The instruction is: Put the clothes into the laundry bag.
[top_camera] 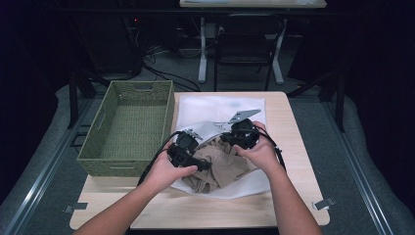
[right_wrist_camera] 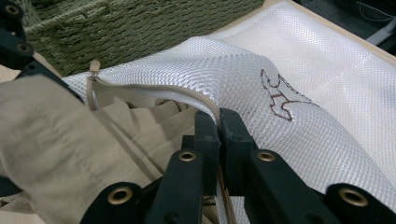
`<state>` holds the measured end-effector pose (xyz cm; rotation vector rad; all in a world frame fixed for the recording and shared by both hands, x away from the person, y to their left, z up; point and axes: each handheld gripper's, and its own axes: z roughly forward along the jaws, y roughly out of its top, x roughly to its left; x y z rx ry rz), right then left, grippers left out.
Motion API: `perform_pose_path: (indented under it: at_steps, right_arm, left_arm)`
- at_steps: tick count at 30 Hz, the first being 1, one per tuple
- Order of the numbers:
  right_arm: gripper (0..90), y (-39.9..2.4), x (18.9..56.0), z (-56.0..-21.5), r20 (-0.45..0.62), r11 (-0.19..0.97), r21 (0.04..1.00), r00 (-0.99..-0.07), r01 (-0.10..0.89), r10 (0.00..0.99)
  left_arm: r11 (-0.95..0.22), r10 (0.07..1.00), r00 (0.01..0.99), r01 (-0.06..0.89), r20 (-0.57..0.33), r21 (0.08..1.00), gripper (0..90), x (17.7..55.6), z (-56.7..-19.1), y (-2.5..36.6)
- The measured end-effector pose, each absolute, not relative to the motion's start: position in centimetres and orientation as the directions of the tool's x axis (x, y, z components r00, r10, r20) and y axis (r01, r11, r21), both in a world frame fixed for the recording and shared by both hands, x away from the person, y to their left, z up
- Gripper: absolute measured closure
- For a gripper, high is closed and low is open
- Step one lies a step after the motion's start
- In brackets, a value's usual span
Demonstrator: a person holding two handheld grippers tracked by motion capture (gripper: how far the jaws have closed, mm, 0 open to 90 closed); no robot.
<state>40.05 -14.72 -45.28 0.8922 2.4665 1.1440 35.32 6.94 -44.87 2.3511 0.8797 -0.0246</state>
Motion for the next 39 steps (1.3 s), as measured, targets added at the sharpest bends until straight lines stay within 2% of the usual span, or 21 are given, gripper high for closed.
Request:
perform_pose_path:
  at_steps: [6, 20, 26, 29, 32, 39]
  right_arm:
    - [86.9, -14.6, 40.0, -45.3, 0.002, 0.499, 0.76, -0.77, 0.415, 0.638]
    - [86.8, -14.6, 39.9, -45.2, 0.001, 0.496, 0.763, -0.769, 0.413, 0.639]
    - [86.8, -14.5, 39.9, -45.2, -0.002, 0.5, 0.762, -0.771, 0.411, 0.637]
    - [86.8, -14.5, 39.9, -45.2, -0.003, 0.5, 0.763, -0.771, 0.41, 0.637]
    - [86.8, -14.6, 39.9, -45.2, -0.001, 0.498, 0.763, -0.769, 0.413, 0.639]
    - [86.8, -14.7, 39.9, -45.2, 0.001, 0.494, 0.765, -0.768, 0.414, 0.641]
  left_arm:
    - [-0.619, 0.588, 0.784, 0.595, -0.2, 0.513, 40.1, 35.0, -46.1, 6.8]
    - [-0.611, 0.629, 0.76, 0.614, -0.165, 0.499, 41.8, 36.2, -47.3, 7.2]
    - [-0.615, 0.62, 0.765, 0.611, -0.172, 0.499, 58.5, 36.5, -47.5, 7.2]
    - [-0.59, 0.648, 0.741, 0.635, -0.176, 0.499, 56.8, 36.9, -47.6, 7.4]
    - [-0.582, 0.661, 0.731, 0.642, -0.171, 0.499, 49.3, 37.1, -47.9, 7.4]
    - [-0.582, 0.657, 0.734, 0.64, -0.174, 0.501, 49.7, 37.1, -48.0, 7.3]
